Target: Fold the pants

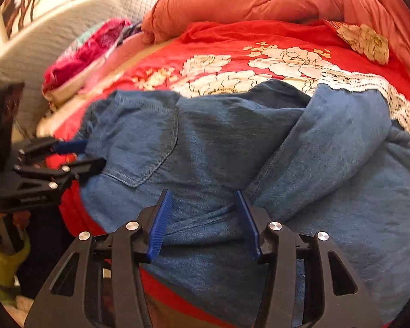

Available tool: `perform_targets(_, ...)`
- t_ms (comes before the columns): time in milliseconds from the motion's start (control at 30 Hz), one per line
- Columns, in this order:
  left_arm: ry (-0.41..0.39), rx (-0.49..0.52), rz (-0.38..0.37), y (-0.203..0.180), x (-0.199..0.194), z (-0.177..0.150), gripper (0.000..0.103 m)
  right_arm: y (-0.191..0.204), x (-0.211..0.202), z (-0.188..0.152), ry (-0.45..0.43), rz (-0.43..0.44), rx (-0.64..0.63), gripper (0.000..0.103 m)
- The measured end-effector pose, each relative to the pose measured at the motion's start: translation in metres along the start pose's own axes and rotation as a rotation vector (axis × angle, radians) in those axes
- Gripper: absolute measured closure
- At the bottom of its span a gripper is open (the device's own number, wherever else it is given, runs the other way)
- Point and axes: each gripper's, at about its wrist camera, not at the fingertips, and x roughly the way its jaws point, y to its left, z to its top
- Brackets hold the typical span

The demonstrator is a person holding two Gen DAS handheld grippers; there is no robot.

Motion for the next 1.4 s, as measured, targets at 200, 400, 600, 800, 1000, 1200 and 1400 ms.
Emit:
perform_targets(200,-0.107,-0.004,-0.091,-0.007,-0.036,-0.003,0.055,-0.008,-0.047,-0.001,-0.13,0.061,0.025,0.045)
perform_targets(400,-0.156,0.043,-0.175,-0.041,-0.058,0.005,0.051,-0.031,-0.074,0.002,-0.192,-0.032,0.075,0.033)
perform_targets(600,-0.148,0.15,-0.262,-0.096,-0.041,0.032,0.045,-0.058,-0.096,-0.008,-0.232,-0.145,0.097,0.025)
perform_targets(800,-0.127,0.306,-0.288,-0.148,-0.011,0.066,0.045,-0.091,-0.117,-0.014,-0.251,-0.269,0.152,0.022)
perform_targets(1000,-0.044,0.29,-0.388,-0.158,0.03,0.086,0.045,-0.125,-0.137,-0.014,-0.266,-0.364,0.219,0.021)
perform_targets(1200,0.019,0.195,-0.447,-0.148,0.063,0.071,0.051,-0.13,-0.121,0.02,-0.233,-0.36,0.193,0.02)
perform_targets(1400,0.011,0.169,-0.445,-0.142,0.067,0.072,0.062,-0.122,-0.065,0.081,-0.156,-0.311,0.139,0.02)
